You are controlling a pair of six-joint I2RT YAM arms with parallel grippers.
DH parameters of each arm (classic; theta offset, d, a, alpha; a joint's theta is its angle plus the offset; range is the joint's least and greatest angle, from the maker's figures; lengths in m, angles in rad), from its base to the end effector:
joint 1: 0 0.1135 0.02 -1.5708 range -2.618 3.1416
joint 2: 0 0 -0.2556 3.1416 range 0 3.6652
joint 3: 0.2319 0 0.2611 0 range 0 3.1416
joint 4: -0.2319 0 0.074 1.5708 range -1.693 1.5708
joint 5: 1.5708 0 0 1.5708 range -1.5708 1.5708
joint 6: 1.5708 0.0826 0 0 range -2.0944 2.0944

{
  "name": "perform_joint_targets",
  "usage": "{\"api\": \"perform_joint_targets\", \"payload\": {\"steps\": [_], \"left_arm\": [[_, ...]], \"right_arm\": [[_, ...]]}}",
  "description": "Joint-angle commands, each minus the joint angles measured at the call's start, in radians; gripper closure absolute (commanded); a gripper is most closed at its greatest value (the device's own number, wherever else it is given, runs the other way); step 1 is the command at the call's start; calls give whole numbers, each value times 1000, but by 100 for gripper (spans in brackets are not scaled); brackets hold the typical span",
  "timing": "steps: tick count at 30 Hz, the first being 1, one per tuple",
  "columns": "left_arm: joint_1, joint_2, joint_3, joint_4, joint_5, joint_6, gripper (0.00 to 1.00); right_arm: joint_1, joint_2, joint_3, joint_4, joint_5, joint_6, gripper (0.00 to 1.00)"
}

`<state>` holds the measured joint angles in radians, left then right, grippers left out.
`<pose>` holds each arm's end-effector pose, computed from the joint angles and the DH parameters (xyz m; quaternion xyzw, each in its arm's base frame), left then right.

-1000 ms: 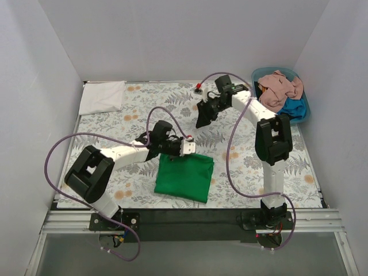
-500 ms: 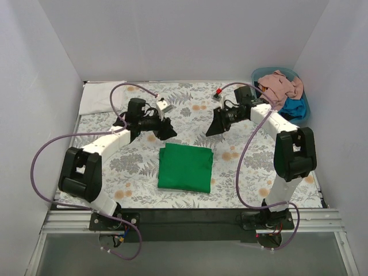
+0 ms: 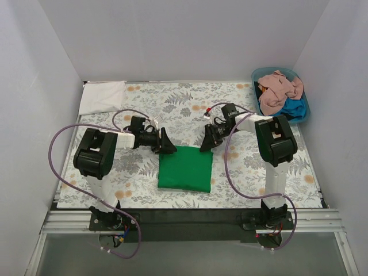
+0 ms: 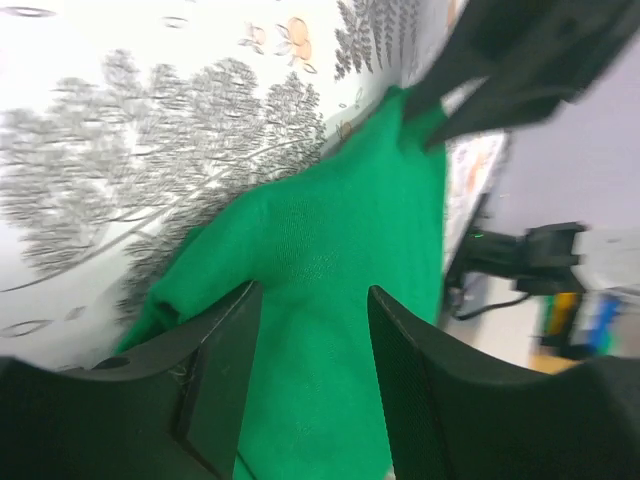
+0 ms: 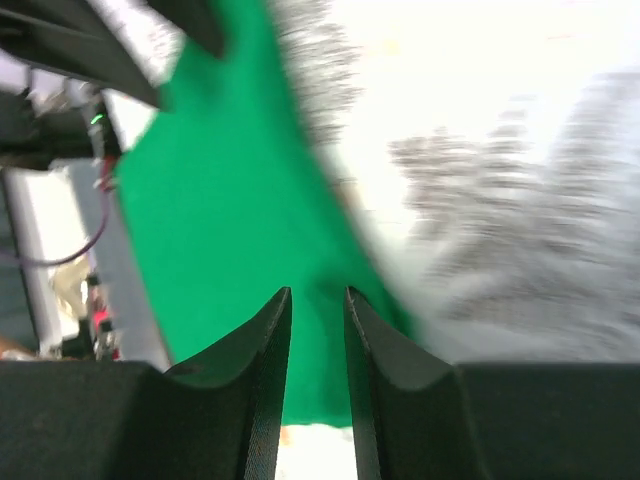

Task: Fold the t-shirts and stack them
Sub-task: Fold the tshirt

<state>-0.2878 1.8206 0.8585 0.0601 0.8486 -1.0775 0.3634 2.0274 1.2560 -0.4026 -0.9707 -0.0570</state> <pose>0.3252 -0.1609 0.0861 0.2064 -0.8466 0.4904 0.0133 0.3528 0.2071 0.0975 -0.2709 0.8289 0.4786 0.1025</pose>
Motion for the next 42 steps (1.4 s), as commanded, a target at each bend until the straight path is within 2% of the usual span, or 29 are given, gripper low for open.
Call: {"api": "perform_joint_targets", "payload": {"steps": [1, 3, 5, 9, 14, 17, 19, 22, 24, 26, 29, 31, 35, 38, 42], "left_arm": [[81, 68, 43, 3, -45, -59, 53], [110, 106, 106, -26, -45, -33, 53], [127, 82, 143, -49, -31, -24, 53], [136, -71, 195, -143, -7, 73, 51], [108, -292, 38, -131, 86, -36, 47], [49, -377, -86, -77, 95, -88, 46], [4, -373, -127, -72, 81, -104, 46], [-2, -316, -200, -33, 76, -151, 46], [5, -276, -210, -52, 3, -102, 45], [27, -175, -178, -139, -23, -49, 46], [131, -49, -110, -201, -42, 2, 47], [185, -29, -58, -213, -22, 37, 48], [205, -116, 7, -236, 99, 93, 48], [193, -262, -12, -236, 213, 56, 48], [99, -408, -111, -185, 248, -44, 50]], "right_arm": [[-50, 56, 98, -7, 134, -59, 66], [-57, 93, 183, -36, 197, -98, 65], [-64, 87, 268, -71, 225, -112, 64], [-77, -39, 322, -116, 176, -126, 47], [-57, -252, 173, -75, -1, -28, 38], [5, -289, 19, 10, -86, 49, 36], [75, -276, -61, 42, -105, 86, 36], [150, -202, -99, 80, -115, 92, 36], [163, -115, -118, 77, -91, 83, 37], [151, -20, -101, 59, -50, 69, 38], [89, 57, -28, 15, 54, 16, 42], [22, 60, 28, -24, 88, -15, 43], [6, -38, 75, -80, 25, -44, 44], [31, -153, 53, -78, -71, -20, 44], [155, -237, -19, 22, -115, 87, 50]]}}
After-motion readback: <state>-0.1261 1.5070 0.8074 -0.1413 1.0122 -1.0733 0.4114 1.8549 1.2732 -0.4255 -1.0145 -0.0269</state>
